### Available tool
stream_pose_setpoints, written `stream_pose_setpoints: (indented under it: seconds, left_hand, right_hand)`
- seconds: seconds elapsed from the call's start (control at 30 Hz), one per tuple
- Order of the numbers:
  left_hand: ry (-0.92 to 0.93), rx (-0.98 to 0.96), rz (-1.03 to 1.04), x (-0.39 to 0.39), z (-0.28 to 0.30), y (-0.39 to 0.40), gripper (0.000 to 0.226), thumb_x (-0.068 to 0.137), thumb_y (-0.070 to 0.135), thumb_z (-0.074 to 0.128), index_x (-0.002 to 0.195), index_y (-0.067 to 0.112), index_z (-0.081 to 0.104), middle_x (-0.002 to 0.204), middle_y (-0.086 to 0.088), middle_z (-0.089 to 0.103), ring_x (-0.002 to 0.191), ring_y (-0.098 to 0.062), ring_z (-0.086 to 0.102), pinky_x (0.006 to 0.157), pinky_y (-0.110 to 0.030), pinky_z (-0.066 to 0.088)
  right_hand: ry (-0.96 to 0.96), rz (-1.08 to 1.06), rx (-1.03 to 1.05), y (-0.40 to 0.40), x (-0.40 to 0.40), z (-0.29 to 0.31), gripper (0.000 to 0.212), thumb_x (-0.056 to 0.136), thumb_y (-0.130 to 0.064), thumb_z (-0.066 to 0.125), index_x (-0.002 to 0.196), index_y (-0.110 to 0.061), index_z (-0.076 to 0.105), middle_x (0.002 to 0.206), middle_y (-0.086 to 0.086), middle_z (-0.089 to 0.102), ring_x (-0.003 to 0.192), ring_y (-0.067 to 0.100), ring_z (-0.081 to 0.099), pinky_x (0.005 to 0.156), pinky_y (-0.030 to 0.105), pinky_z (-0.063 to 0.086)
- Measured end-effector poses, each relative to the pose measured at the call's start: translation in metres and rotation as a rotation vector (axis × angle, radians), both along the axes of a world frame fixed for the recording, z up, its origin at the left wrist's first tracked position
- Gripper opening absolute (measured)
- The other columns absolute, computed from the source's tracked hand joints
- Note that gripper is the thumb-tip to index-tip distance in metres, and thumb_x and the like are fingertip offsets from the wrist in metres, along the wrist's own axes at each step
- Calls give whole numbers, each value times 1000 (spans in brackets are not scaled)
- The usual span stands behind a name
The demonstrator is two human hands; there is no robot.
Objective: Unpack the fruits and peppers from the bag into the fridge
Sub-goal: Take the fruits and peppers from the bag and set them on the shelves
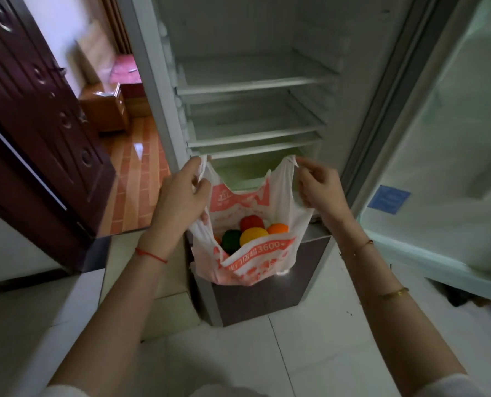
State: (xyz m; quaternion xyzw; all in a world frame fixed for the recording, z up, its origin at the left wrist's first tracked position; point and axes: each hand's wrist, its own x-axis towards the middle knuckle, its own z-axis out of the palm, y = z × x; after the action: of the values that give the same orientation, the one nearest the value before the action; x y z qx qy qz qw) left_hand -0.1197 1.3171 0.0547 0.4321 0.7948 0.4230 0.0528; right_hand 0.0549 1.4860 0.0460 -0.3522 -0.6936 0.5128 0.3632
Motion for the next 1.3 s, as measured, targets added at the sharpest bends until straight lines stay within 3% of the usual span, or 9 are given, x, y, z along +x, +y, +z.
stream_pose_setpoints:
  seconds: [0.07, 0.13, 0.43, 0.73, 1.0, 1.17, 1.23, 1.3]
  left_hand:
    - [-1, 22, 23, -6, 6, 18, 33, 99, 14, 44, 130, 25, 50, 76, -11, 66, 41, -11, 64, 41, -22, 51]
    - [10, 32, 44, -13, 10, 35, 36, 98, 13, 43, 133, 23, 49, 76, -10, 66, 41, -11, 63, 38, -18, 47]
    - [24, 32, 85, -46, 12, 85, 19, 101, 15, 40, 118, 12, 48, 68, -12, 59, 42, -11, 65, 35, -14, 40]
    - [-28, 72, 79, -85, 15, 123, 39, 102, 17, 41, 139, 28, 42, 75, -12, 66, 42, -13, 65, 37, -19, 47]
    - [-91, -35, 44, -76, -18, 117, 42, 102, 20, 41, 142, 34, 38, 77, -12, 61, 46, -14, 67, 43, -33, 55]
    - [11, -60, 96, -57, -34, 106, 44, 101, 20, 43, 144, 24, 38, 76, -3, 57, 47, -6, 64, 40, -16, 48]
    - [31, -62, 117, -47, -38, 102, 41, 101, 18, 44, 141, 22, 40, 78, 0, 54, 47, -8, 62, 41, -14, 46]
    - [48, -73, 131, -38, -42, 99, 42, 100, 19, 43, 141, 23, 40, 78, 0, 53, 48, -12, 61, 43, -20, 51]
  right_hand:
    - [13, 11, 9, 17, -9, 8, 34, 99, -7, 43, 127, -5, 62, 39, -16, 44, 36, 0, 36, 38, 16, 32]
    - [24, 21, 17, 34, -20, 13, 35, 99, -6, 42, 127, -3, 62, 38, -16, 46, 35, 0, 38, 38, 15, 33]
    - [73, 37, 0, 107, -64, 13, 36, 100, -9, 42, 131, -8, 61, 40, -15, 42, 36, 3, 37, 39, 18, 33]
    - [104, 14, 13, 146, -89, 10, 38, 101, -11, 40, 135, -13, 57, 40, -16, 38, 37, 4, 32, 40, 20, 31]
    - [-76, 34, 72, 140, -81, -20, 43, 99, -5, 38, 136, -15, 56, 40, -12, 47, 35, 1, 40, 39, 14, 35]
    - [-112, 85, 143, 130, -63, -34, 37, 102, -12, 41, 135, -27, 51, 61, -8, 57, 41, 0, 52, 42, 11, 40]
    - [-229, 44, 240, 129, -56, -43, 31, 99, -15, 45, 127, -26, 53, 72, 2, 65, 48, 6, 60, 44, 22, 50]
    - [-350, -69, 394, 128, -53, -52, 26, 95, -19, 53, 121, -17, 51, 91, 8, 66, 63, 16, 63, 54, 32, 54]
